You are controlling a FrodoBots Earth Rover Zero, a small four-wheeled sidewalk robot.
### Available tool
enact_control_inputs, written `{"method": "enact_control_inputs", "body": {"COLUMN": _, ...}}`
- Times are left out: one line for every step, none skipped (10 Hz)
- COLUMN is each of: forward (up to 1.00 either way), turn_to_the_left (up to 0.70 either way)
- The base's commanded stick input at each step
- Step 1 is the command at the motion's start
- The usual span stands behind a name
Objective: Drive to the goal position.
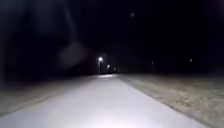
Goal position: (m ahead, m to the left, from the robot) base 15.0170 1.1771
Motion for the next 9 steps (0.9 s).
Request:
{"method": "enact_control_inputs", "body": {"forward": 0.7, "turn_to_the_left": 0.0}}
{"method": "enact_control_inputs", "body": {"forward": 0.7, "turn_to_the_left": 0.0}}
{"method": "enact_control_inputs", "body": {"forward": 0.7, "turn_to_the_left": 0.02}}
{"method": "enact_control_inputs", "body": {"forward": 0.7, "turn_to_the_left": 0.14}}
{"method": "enact_control_inputs", "body": {"forward": 0.7, "turn_to_the_left": 0.14}}
{"method": "enact_control_inputs", "body": {"forward": 0.7, "turn_to_the_left": 0.14}}
{"method": "enact_control_inputs", "body": {"forward": 0.7, "turn_to_the_left": 0.06}}
{"method": "enact_control_inputs", "body": {"forward": 0.7, "turn_to_the_left": 0.0}}
{"method": "enact_control_inputs", "body": {"forward": 0.7, "turn_to_the_left": 0.0}}
